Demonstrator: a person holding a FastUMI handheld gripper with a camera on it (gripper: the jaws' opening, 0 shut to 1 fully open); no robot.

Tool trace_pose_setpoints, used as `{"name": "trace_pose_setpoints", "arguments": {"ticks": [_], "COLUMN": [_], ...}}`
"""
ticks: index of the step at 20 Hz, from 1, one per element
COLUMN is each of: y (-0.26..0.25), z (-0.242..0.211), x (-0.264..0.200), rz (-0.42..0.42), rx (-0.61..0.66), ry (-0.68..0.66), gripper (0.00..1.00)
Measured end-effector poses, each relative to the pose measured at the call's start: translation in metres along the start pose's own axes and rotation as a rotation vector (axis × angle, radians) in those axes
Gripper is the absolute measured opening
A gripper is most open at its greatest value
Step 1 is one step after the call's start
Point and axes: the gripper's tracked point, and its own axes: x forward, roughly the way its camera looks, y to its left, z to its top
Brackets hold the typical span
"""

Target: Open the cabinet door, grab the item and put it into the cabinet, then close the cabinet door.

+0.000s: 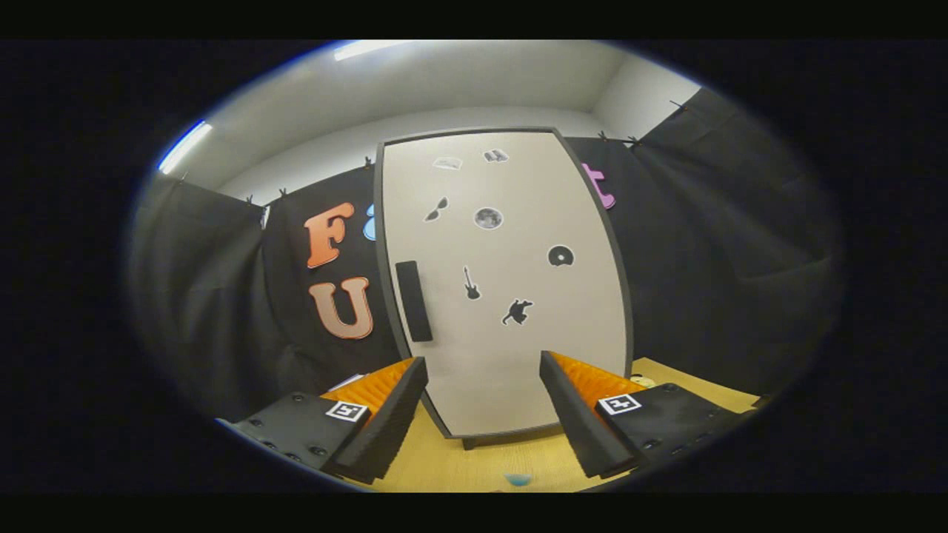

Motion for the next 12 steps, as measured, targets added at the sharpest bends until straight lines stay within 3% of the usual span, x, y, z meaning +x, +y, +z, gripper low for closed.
{"name": "trace_pose_setpoints", "arguments": {"ticks": [8, 12], "y": [0.061, 0.078], "z": [0.015, -0.008], "x": [0.112, 0.146], "rz": [0.11, 0.097], "rx": [-0.052, -0.119], "ry": [0.044, 0.105], "gripper": [0.97, 0.98]}}
